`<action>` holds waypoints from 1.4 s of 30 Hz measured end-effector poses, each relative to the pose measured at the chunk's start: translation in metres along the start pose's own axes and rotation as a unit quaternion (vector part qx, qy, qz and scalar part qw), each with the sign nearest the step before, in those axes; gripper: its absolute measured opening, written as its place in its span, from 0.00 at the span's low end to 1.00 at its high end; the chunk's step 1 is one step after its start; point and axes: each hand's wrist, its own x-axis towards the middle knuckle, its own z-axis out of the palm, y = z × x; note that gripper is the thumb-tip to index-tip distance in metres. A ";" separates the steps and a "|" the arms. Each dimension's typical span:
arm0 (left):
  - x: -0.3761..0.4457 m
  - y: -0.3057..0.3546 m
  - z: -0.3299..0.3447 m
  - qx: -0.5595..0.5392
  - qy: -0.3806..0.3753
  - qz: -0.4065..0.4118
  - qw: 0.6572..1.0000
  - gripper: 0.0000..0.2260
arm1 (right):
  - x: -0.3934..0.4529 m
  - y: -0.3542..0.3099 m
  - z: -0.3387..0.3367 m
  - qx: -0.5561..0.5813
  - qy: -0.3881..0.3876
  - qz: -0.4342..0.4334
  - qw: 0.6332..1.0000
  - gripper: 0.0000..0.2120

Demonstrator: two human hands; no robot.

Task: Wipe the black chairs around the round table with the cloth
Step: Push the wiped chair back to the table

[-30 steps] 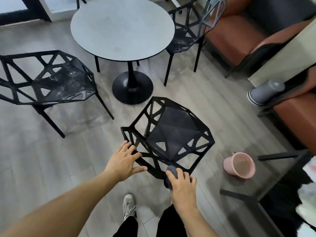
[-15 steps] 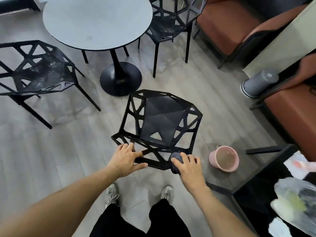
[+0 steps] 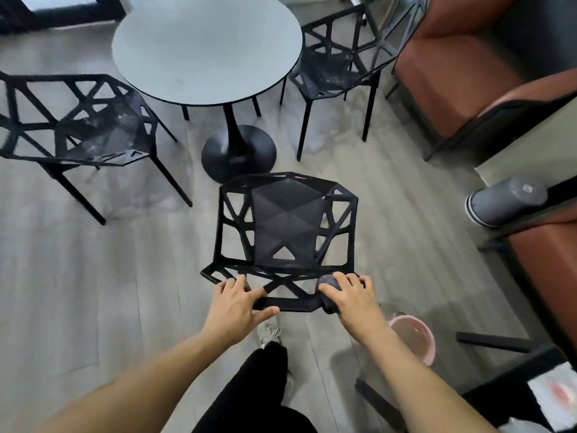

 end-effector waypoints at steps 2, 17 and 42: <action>0.015 0.014 -0.001 0.005 0.013 -0.016 1.000 0.31 | 0.016 0.020 -0.007 0.003 -0.005 0.005 1.000 0.28; 0.078 0.120 -0.005 0.042 0.037 -0.104 0.993 0.28 | 0.073 0.164 -0.043 0.017 -0.059 0.043 0.997 0.33; 0.109 0.107 -0.028 0.008 -0.006 -0.149 0.989 0.36 | 0.147 0.165 -0.069 0.035 -0.017 -0.054 0.998 0.24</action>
